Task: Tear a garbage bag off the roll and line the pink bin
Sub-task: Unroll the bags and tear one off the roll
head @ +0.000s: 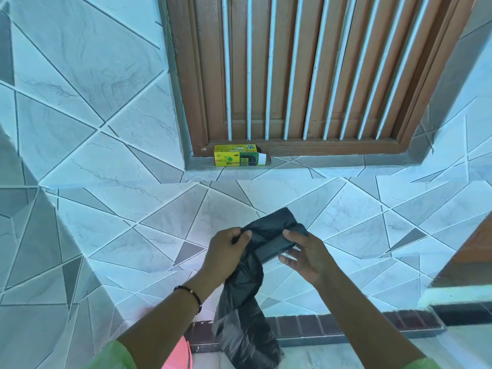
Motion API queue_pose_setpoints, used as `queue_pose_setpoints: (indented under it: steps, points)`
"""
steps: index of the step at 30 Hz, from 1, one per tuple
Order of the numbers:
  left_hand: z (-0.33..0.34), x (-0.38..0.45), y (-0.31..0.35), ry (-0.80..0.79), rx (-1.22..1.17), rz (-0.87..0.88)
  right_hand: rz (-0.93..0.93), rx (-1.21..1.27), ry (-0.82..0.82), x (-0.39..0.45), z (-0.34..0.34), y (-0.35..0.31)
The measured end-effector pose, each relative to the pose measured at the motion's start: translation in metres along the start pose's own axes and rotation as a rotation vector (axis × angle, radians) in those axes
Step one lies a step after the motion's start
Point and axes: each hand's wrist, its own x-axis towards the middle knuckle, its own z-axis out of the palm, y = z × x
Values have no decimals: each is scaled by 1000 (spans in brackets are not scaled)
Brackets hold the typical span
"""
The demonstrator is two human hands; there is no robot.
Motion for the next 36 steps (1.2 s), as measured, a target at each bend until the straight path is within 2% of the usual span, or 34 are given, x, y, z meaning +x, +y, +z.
queue_pose_setpoints:
  steps: [4, 6, 8, 10, 12, 13, 19, 22, 26, 30, 33, 36]
  points:
    - [-1, 5, 4, 9, 68, 64, -5, -77, 33, -3, 2, -4]
    - [-2, 5, 7, -46, 20, 25, -8, -59, 42, -3, 1, -6]
    - [-6, 3, 9, -179, -86, -116, -7, 5, 23, -3, -1, -9]
    - [-11, 0, 8, -381, -189, -236, 1, 33, -11, -4, -2, -11]
    - [-12, -4, 6, -540, -285, -216, 16, -2, -38, -5, 0, -11]
    - [-12, -6, 6, -571, -335, -203, 20, -22, -47, -5, 1, -11]
    - [-14, -4, 12, -502, -457, -197, -21, -213, -61, -7, 1, -15]
    - [-18, -3, 11, -501, -537, -221, -62, -227, -127, -7, 0, -19]
    - [-24, -4, 11, -545, -635, -247, -101, -242, -225, -9, -1, -25]
    - [-31, -6, 14, -607, -716, -262, -105, -181, -247, -10, 2, -26]
    - [-37, -6, 16, -588, -655, -261, -93, -101, -236, -10, 9, -23]
    - [-37, -1, 10, -515, -506, -163, -147, -169, -177, -8, 17, -17]
